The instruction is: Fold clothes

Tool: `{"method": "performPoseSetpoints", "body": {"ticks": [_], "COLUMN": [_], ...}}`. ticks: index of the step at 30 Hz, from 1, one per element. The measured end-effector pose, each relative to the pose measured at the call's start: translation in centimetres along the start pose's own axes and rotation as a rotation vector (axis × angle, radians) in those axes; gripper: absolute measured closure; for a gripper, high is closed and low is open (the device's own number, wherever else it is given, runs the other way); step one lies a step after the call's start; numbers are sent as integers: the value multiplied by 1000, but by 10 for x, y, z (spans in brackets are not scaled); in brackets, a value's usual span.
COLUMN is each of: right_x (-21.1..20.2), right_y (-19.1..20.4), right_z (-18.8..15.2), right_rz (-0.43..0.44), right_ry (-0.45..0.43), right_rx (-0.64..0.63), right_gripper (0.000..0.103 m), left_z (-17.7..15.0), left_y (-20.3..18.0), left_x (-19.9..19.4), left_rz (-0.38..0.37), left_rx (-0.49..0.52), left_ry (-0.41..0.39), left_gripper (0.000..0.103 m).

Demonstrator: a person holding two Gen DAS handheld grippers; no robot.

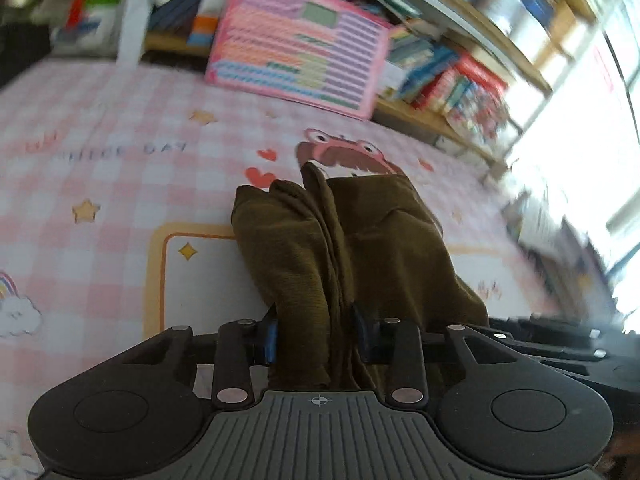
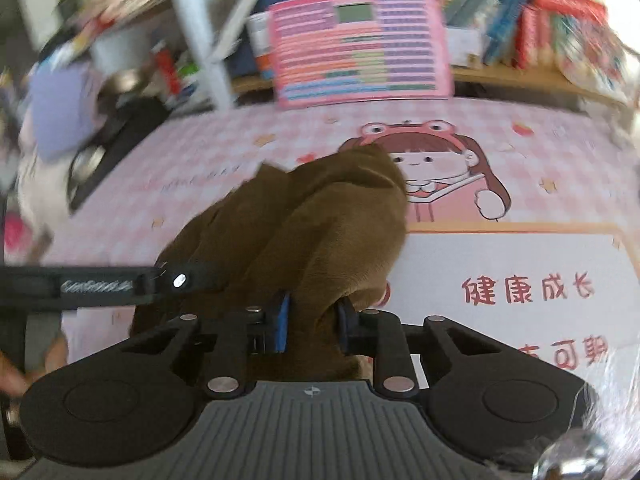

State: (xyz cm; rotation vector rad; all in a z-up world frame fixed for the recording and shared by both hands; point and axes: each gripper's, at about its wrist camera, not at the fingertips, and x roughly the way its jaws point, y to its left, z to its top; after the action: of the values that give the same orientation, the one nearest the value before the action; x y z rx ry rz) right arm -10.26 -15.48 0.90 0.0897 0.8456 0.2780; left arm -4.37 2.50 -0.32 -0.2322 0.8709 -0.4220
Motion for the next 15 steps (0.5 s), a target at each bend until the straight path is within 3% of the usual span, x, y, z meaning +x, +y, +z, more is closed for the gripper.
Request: {"method": "performPoseSetpoints", "body": {"ticks": [2,6,7,8,10,12,15], "right_x": [2,7,9,12,20,27,30], "right_y": [-9,-47,-57,-66,-80,-88,-84], "right_z": [-4,-7,-8,-10,-14,-17,-15], "right_rz": [18,68,93,125,182,208,211], "right_ry": [55,99,114,131,158,173,158], "right_rx": [45,285,358,433,558,633,627], "right_gripper": [79,48,45,44,37,36,36], "left_z": [-4,-3,-1,-1,-1,-1,-1], "left_y": [0,17,21,25,31,37,38], "left_x": [-1,2,4,6,13,19,27], "left_rz": [-2,-61,-73,-87,-97,-107,-111], "left_rx": [-2,-91,-106,-115,-150,-193,-238], "left_ry": [27,64,78,90,101,114,122], "left_gripper": [66,52,43,36,36,36,36]}}
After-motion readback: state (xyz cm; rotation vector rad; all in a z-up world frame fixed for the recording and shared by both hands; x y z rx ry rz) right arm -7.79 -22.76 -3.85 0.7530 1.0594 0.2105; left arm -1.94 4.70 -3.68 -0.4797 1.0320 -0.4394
